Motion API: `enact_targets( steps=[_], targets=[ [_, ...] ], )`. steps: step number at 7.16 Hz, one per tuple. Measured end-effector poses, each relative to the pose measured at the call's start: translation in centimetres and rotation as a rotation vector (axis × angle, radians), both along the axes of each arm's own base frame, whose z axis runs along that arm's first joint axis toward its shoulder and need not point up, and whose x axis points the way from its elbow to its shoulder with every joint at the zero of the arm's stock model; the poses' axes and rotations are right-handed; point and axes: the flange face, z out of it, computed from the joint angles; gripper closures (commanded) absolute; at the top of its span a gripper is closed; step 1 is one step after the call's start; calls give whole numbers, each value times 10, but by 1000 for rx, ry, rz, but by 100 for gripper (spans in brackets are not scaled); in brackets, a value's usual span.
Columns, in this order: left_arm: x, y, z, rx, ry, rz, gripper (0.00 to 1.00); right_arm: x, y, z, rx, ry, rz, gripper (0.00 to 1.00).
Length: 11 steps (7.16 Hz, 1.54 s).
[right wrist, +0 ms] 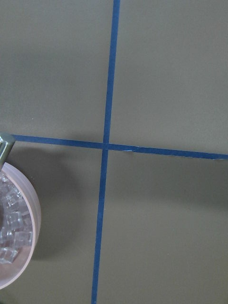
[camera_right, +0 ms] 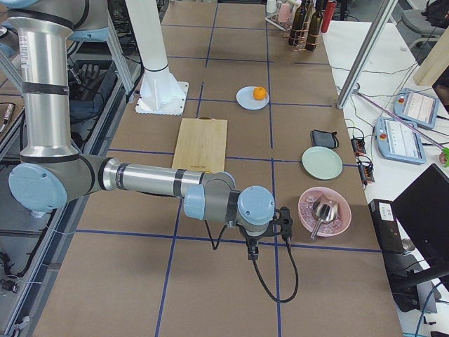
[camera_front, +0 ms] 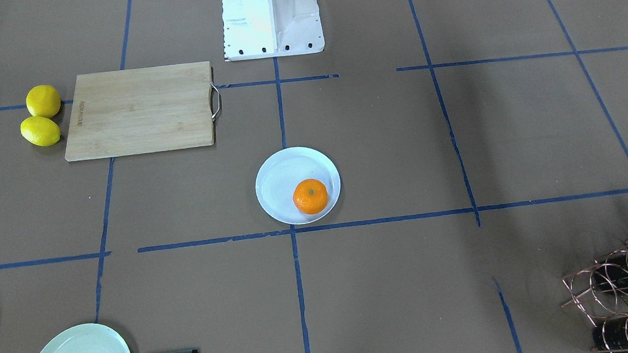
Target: Pick orange to plate
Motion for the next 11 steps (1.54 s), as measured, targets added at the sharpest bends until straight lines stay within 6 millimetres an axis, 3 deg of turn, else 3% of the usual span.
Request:
enact_targets(
  steps=[3, 6, 11],
  targets=[
    [-6, 0, 0, 0, -1, -11, 0, 6, 1, -9, -57, -12, 51, 0],
    [-6, 0, 0, 0, -1, -12, 0, -40, -14, -19, -99, -4, 47, 0],
    [-6, -1, 0, -2, -1, -13, 0, -49, -14, -21, -94, -5, 41, 0]
  ],
)
